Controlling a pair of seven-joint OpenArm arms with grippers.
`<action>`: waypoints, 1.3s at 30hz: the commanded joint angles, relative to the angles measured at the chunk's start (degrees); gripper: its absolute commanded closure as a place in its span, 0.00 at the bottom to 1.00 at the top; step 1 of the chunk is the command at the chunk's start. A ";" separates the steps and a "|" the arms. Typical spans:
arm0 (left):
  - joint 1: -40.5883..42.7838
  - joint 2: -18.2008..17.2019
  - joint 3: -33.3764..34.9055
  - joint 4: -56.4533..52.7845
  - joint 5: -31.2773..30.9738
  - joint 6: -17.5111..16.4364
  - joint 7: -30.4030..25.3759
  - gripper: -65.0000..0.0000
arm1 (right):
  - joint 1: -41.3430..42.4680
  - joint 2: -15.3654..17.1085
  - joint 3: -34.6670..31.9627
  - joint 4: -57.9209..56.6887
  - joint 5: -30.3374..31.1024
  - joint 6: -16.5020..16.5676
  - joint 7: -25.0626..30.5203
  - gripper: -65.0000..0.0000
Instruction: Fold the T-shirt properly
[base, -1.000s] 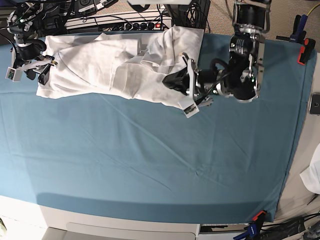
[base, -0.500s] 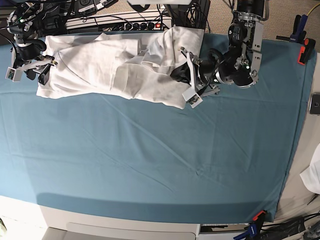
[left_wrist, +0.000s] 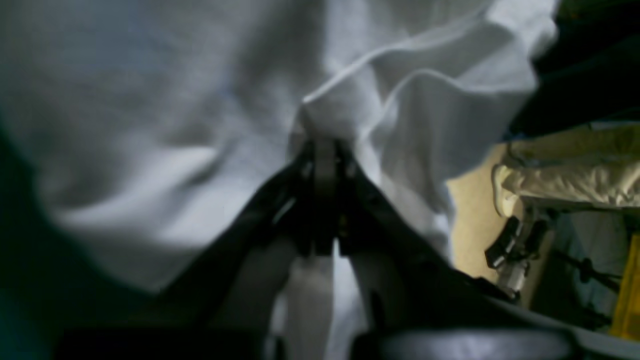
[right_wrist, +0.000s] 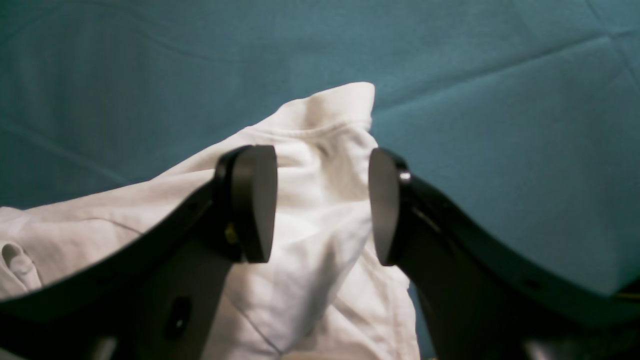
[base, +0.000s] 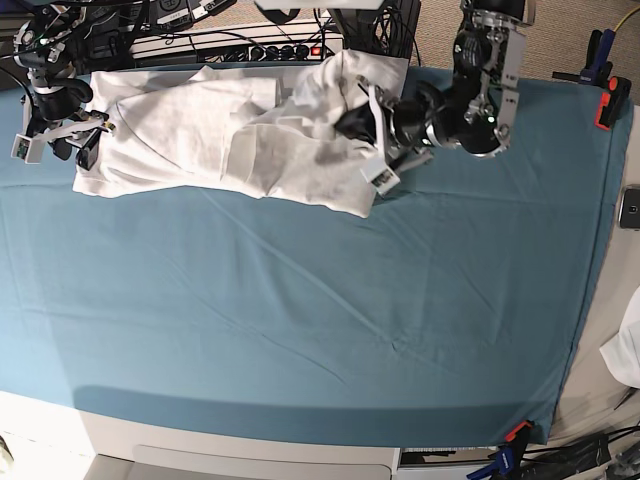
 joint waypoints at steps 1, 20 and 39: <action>-0.35 0.15 0.57 1.07 -1.09 -0.20 -0.63 1.00 | 0.13 0.94 0.31 0.92 0.72 0.35 1.84 0.55; -0.98 3.58 16.28 2.05 -11.43 -8.33 1.86 1.00 | 0.13 4.07 0.33 0.92 2.69 0.37 -0.42 0.55; -0.94 3.26 16.28 2.78 -9.60 -9.15 2.71 0.84 | 10.75 20.41 2.58 -31.10 31.43 13.18 -23.19 0.55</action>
